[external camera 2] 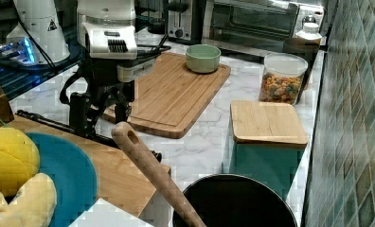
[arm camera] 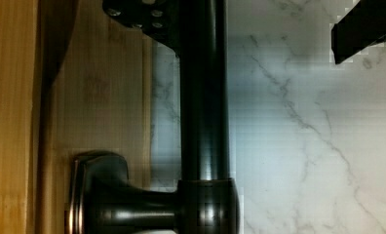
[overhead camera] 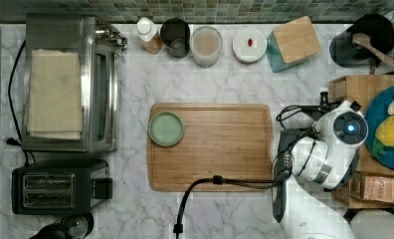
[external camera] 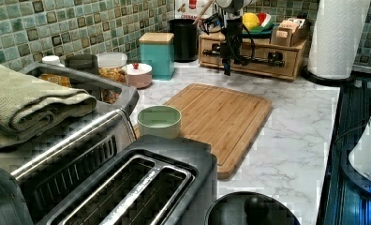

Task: Open the drawer.

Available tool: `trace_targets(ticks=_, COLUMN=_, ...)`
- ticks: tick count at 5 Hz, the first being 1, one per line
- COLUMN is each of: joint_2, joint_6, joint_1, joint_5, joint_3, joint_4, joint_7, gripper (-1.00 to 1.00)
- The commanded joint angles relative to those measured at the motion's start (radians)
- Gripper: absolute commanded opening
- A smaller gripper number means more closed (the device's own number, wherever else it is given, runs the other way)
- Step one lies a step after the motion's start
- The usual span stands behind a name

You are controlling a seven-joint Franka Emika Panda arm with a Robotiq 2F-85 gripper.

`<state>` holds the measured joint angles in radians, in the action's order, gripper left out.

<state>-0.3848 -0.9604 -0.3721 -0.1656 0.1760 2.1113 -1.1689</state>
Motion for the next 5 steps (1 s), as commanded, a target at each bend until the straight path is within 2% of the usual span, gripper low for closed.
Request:
trace_targets(ticks=1, joint_2=0.157, joint_6=0.069, joint_1=0.159, joint_5=0.110, joint_3=-0.121, joint_4=0.224, joint_7=0.310, gripper=1.00)
trace_targets(ticks=2, joint_2=0.166, joint_6=0.026, joint_1=0.196, joint_5=0.115, joint_3=-0.180, joint_4=0.260, joint_7=0.382, gripper=1.00)
trace_targets(ticks=4, joint_2=0.188, joint_6=0.054, joint_1=0.201, joint_5=0.161, joint_3=-0.249, joint_4=0.285, joint_7=0.330, gripper=1.00)
trace_targets(ticks=5, joint_2=0.197, joint_6=0.021, joint_1=0.237, joint_5=0.194, joint_3=-0.295, joint_4=0.303, joint_7=0.446, gripper=1.00)
